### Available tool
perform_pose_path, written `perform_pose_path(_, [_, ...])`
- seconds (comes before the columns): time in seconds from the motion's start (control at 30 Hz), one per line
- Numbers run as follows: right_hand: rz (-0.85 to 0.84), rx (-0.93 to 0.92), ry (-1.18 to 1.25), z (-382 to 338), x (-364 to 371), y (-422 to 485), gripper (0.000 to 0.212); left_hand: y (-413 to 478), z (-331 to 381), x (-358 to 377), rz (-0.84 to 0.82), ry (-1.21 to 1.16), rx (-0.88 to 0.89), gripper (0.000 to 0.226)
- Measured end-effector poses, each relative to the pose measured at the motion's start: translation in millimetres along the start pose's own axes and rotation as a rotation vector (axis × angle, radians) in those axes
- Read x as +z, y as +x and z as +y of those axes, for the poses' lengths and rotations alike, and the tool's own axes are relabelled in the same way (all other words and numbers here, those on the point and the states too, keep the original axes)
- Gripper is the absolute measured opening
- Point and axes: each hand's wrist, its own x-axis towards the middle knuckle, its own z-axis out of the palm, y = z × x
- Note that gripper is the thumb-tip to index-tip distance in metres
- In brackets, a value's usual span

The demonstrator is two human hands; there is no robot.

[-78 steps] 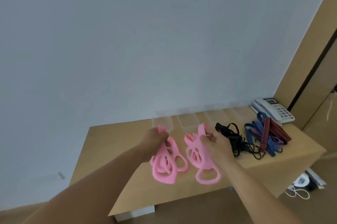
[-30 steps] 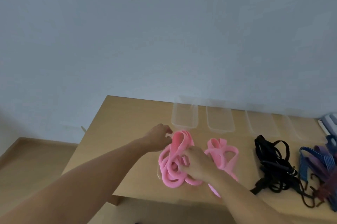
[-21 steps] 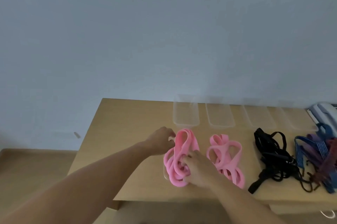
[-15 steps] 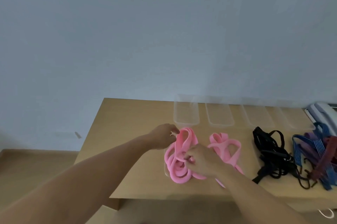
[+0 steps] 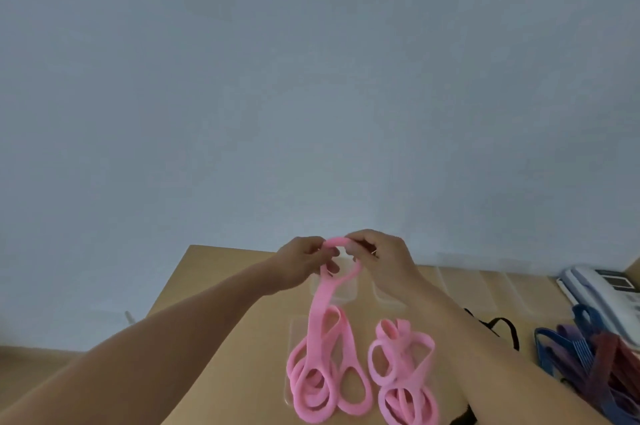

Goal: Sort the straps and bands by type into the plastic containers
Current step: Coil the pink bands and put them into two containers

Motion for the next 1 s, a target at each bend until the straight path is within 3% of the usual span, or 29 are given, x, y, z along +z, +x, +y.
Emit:
perform_pose_path(0.17, [0.056, -0.003, 0.177, -23, -16, 18, 0.016, -3, 41, -11, 0.030, -0.193, 0.006, 0.023])
perform_pose_path(0.33, [0.117, -0.044, 0.053, -32, -22, 31, 0.024, -9, 54, -11, 0.025, -0.327, -0.070, 0.022])
perform_pose_path(0.53, [0.181, -0.120, -0.014, -36, -15, 35, 0.016, -10, 64, -17, -0.002, -0.486, -0.223, 0.050])
perform_pose_path(1.0, [0.157, -0.137, 0.075, -33, -17, 33, 0.020, -1, 67, -23, -0.042, -0.566, -0.185, 0.027])
